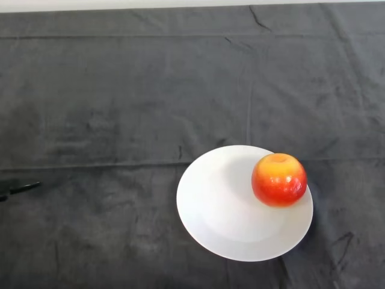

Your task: Move the apple to the plate

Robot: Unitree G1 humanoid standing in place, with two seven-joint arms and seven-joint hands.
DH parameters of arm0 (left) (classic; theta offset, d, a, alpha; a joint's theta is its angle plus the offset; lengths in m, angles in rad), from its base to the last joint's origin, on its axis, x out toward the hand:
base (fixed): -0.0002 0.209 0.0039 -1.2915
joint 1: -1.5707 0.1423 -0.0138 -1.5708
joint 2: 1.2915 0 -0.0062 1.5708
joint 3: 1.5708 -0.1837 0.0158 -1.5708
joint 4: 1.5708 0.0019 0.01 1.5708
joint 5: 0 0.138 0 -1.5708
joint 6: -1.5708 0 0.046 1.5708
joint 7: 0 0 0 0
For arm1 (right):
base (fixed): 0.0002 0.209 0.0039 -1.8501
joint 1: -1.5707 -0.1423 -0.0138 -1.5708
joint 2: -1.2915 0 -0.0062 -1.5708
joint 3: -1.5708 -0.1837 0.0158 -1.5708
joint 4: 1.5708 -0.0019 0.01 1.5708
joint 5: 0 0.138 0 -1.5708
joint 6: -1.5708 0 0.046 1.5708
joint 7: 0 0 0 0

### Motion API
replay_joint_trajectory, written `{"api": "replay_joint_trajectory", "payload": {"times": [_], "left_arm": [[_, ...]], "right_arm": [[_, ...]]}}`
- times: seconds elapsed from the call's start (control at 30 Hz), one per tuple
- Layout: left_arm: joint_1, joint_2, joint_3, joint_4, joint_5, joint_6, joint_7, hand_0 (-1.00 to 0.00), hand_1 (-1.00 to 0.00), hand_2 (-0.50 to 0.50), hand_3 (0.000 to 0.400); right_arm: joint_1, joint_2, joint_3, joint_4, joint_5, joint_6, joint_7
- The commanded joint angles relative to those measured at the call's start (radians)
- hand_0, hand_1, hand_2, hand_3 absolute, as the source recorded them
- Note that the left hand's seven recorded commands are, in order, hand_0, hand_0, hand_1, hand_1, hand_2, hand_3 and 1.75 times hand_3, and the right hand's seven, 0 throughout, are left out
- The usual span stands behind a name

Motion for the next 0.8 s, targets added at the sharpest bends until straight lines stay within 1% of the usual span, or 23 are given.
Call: {"api": "replay_joint_trajectory", "payload": {"times": [0.03, 0.17, 0.3, 0.6, 0.8], "left_arm": [[0.033, 0.070, 0.040, 0.040, -0.032, -0.010, -0.004, 0.00, 0.00, 0.00, 0.000], [0.033, 0.071, 0.074, 0.051, -0.053, -0.002, -0.005, 0.00, 0.00, 0.00, 0.000], [0.048, 0.079, 0.119, 0.057, -0.090, 0.004, -0.022, 0.00, 0.00, 0.00, 0.000], [0.085, 0.103, 0.250, 0.069, -0.203, 0.040, -0.067, 0.00, 0.00, 0.00, 0.000], [0.075, 0.094, 0.320, 0.075, -0.259, 0.075, -0.069, 0.00, 0.00, 0.00, 0.000]], "right_arm": [[-0.007, -0.022, -0.0076, -0.011, 0.0011, -0.008, -0.0069], [-0.007, -0.022, -0.0076, -0.011, 0.0010, -0.008, -0.0067], [-0.007, -0.022, -0.0076, -0.011, 0.0010, -0.008, -0.0065], [-0.007, -0.022, -0.0076, -0.010, 0.0010, -0.007, -0.0062], [-0.007, -0.022, -0.0076, -0.010, 0.0010, -0.007, -0.0060]]}}
